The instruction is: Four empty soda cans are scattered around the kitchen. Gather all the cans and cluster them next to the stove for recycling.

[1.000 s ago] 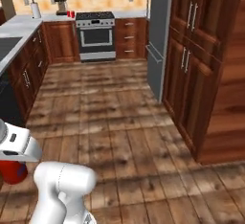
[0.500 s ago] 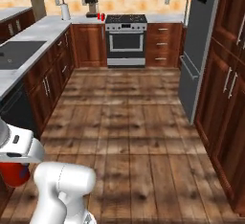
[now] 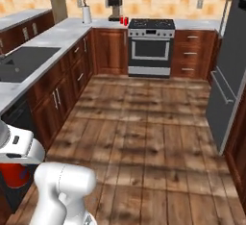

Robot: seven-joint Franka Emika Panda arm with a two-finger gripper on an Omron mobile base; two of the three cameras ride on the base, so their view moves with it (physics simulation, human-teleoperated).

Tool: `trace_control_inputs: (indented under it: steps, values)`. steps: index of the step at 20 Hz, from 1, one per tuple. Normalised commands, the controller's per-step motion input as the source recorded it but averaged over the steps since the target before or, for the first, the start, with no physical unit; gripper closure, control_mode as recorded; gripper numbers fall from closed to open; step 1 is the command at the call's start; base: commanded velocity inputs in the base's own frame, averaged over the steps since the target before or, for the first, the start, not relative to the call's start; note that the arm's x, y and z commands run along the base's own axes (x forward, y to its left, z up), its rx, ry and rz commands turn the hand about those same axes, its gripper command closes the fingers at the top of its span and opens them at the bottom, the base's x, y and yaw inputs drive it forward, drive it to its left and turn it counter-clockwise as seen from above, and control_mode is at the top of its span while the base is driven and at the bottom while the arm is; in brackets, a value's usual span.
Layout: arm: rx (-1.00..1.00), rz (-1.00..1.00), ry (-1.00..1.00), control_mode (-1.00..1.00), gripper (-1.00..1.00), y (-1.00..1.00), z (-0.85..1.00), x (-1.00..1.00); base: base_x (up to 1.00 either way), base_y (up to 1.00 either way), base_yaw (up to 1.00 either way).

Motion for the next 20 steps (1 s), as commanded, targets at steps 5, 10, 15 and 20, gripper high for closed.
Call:
trace_control_inputs:
  steps: [5,10,15,20]
  values:
    - [0.00,0.00,0.00,1.00,1.00,0.00,0.00,0.00,1.00,-0.10,0.25]
    - [0.00,0.00,0.00,1.00,1.00,0.00,0.00,0.00,1.00,-0.26,0.23]
    - [0.00,0.00,0.00,1.00,1.00,0.00,0.00,0.00,1.00,-0.38,0.20]
    - [0.00,0.00,0.00,1.00,1.00,0.00,0.00,0.00,1.00,-0.39,0.20]
